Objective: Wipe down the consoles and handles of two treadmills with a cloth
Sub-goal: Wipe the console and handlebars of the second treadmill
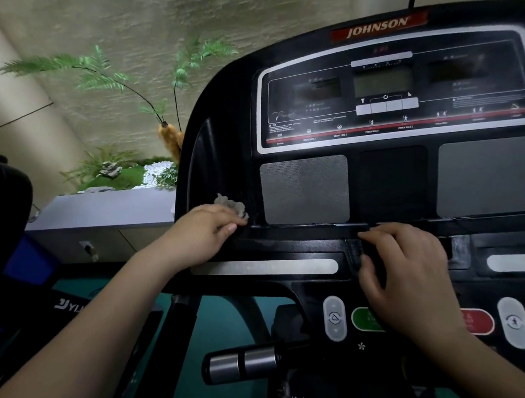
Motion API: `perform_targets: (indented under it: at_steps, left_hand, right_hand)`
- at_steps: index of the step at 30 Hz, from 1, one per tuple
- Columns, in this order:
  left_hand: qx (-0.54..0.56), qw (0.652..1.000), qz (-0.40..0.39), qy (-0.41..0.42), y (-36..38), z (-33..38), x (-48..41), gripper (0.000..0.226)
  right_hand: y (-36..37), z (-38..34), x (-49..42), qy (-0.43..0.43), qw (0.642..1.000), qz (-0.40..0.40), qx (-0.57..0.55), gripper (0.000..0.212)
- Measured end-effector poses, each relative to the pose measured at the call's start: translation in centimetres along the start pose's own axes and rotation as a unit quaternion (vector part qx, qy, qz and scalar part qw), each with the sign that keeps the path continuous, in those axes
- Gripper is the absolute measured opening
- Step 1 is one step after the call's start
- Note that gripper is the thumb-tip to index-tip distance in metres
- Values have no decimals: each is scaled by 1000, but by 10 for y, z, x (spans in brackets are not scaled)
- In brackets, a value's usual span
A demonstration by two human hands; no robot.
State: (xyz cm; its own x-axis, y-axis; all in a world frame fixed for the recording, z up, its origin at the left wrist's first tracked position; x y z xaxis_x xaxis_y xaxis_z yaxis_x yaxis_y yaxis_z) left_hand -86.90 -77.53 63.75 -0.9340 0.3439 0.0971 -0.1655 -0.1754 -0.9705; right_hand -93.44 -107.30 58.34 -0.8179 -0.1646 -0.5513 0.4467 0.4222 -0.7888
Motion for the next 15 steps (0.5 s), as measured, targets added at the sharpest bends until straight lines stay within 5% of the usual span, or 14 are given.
perform_targets:
  at_steps: [8, 15]
  left_hand:
    - [-143, 975, -61, -157, 0, 5, -27, 37]
    - [67, 988, -24, -134, -15, 6, -26, 15]
  right_hand:
    - [-1, 0, 1, -1, 1000, 1, -1, 30]
    - [-1, 0, 0, 5, 1000, -5, 0, 31]
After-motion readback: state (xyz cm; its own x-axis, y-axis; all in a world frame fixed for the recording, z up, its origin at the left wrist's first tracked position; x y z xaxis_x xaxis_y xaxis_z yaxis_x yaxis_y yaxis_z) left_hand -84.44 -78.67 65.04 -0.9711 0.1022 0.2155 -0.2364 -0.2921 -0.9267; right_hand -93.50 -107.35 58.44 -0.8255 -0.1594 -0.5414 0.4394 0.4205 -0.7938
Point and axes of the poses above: each hand's wrist, its own x-axis away from the middle knuckle, its own y-axis out of the palm, z = x × y, the point moved 2 cm from there along -x, towards the middle knuckle, and after that the axes turned 10 degrees about -z, right-handed, at the moved point
